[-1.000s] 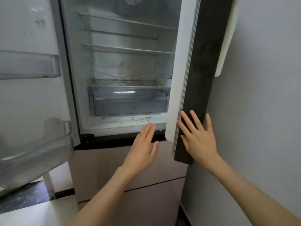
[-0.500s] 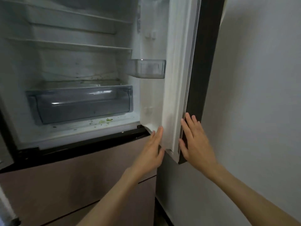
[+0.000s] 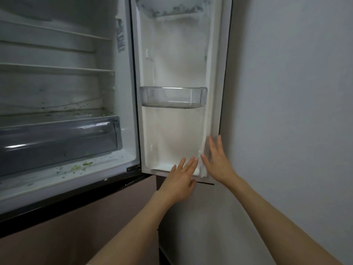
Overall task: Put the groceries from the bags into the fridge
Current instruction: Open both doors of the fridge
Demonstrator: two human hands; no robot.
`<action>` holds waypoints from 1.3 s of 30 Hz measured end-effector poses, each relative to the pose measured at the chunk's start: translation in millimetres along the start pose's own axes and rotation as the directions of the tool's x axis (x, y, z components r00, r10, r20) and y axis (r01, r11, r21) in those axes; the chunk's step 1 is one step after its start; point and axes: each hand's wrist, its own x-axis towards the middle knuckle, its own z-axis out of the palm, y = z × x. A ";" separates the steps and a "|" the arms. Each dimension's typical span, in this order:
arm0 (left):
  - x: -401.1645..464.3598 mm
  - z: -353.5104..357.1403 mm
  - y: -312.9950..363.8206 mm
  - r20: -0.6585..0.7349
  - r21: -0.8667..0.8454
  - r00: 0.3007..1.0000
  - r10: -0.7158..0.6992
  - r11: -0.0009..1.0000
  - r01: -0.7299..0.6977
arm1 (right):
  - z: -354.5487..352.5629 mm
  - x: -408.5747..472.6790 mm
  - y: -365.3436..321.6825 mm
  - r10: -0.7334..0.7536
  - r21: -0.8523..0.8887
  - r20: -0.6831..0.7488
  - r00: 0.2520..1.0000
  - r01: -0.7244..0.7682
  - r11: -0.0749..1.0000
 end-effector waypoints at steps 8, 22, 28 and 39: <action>-28.6 -11.5 -50.8 -0.202 0.047 0.979 -0.036 0.998 0.047 | 31.5 -11.5 -14.7 -0.238 -0.151 -0.292 0.926 0.201 0.968; -140.8 -90.9 -241.6 -0.372 0.126 0.839 -0.397 0.874 0.470 | 200.3 58.8 -177.1 -0.539 0.015 0.067 0.840 0.539 0.842; -144.3 -129.6 -339.6 -0.369 0.175 0.761 -0.534 0.764 0.621 | 249.2 132.6 -217.2 -0.541 -0.048 0.097 0.836 0.546 0.836; -112.3 -192.2 -418.0 -0.447 0.001 0.607 -0.657 0.678 0.735 | 291.5 249.9 -245.0 -0.354 -0.360 0.073 0.932 0.355 0.862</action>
